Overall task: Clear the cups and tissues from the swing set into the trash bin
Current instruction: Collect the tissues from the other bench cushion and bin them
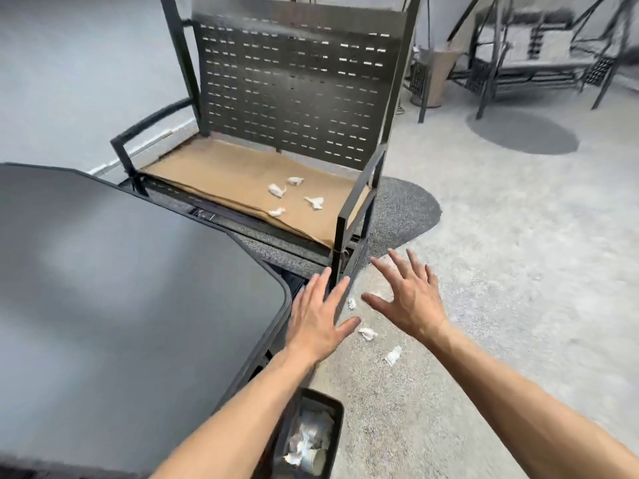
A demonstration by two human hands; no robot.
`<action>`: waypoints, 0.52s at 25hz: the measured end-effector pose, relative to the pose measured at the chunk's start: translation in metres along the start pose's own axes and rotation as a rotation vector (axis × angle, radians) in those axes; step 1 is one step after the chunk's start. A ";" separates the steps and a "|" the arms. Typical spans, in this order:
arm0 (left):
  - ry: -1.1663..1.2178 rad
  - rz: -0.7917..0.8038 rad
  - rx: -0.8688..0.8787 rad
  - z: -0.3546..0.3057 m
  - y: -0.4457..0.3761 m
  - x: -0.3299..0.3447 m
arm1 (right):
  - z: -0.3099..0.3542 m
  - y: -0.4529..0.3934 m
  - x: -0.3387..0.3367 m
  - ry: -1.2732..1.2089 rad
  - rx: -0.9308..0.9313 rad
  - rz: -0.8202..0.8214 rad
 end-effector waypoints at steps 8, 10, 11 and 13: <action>-0.084 -0.075 0.021 0.000 -0.037 -0.074 | -0.020 -0.005 -0.061 0.015 0.050 -0.099; -0.088 -0.080 0.019 -0.004 -0.051 -0.075 | -0.032 -0.012 -0.064 -0.001 0.052 -0.097; -0.089 -0.085 0.021 -0.008 -0.059 -0.074 | -0.039 -0.017 -0.066 -0.009 0.048 -0.097; -0.083 -0.091 0.018 -0.017 -0.079 -0.070 | -0.059 -0.029 -0.070 -0.020 0.037 -0.091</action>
Point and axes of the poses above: each hand's wrist, its own y-axis away from the middle knuckle, its own x-axis out of the palm, z = x × y, the point moved 6 cm from there along -y, towards the middle knuckle, and after that the axes turned 10 degrees about z, right-handed, at the moved point
